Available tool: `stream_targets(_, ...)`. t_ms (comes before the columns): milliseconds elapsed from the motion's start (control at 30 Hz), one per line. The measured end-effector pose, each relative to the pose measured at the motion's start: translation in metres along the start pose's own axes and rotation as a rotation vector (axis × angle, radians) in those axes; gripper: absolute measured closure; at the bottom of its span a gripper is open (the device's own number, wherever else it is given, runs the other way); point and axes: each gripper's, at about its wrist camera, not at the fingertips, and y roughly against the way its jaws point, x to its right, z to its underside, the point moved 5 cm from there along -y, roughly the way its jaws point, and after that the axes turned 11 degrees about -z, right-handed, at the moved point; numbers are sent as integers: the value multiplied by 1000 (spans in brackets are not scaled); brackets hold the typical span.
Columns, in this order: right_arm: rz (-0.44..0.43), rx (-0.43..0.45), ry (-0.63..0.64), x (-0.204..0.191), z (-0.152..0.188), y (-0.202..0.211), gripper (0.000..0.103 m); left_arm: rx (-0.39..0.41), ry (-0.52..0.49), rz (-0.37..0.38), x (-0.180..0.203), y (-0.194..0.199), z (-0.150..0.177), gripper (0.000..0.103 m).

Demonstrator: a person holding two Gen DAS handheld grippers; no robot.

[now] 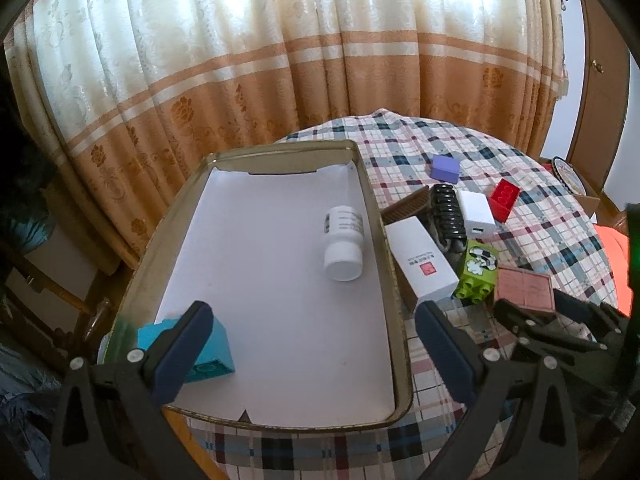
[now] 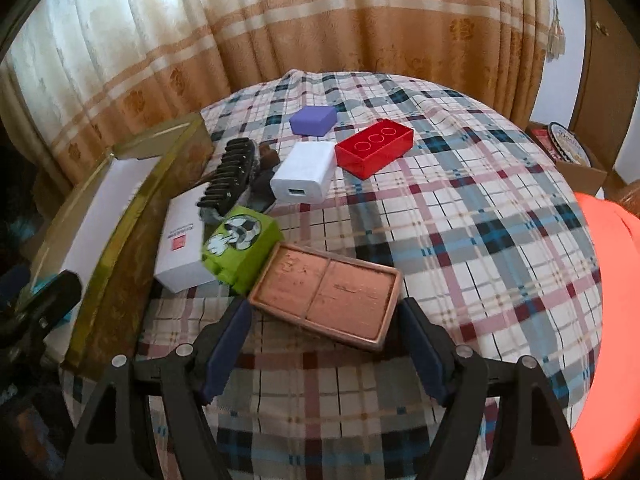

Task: Organize rigid objects
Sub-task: 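Move the right gripper to the copper plate and grasp it, then lift the copper plate with the right gripper while the left gripper approaches the green block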

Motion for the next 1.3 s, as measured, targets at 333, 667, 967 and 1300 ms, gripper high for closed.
stream_targets(333,34,-63,156,-3,-8,-16,19,-9,-2,3,3,0,0,1)
stream_targets(667,97,-21,63,35,-12,0,20,28,-33,65,23,8,-6,1)
stream_targets(967,151,31,-7,77,-23,12,20,83,-123,188,73,22,-18,1)
stream_targets(1300,185,124,-117,100,-26,26,20,30,-151,265,111,8,-19,6)
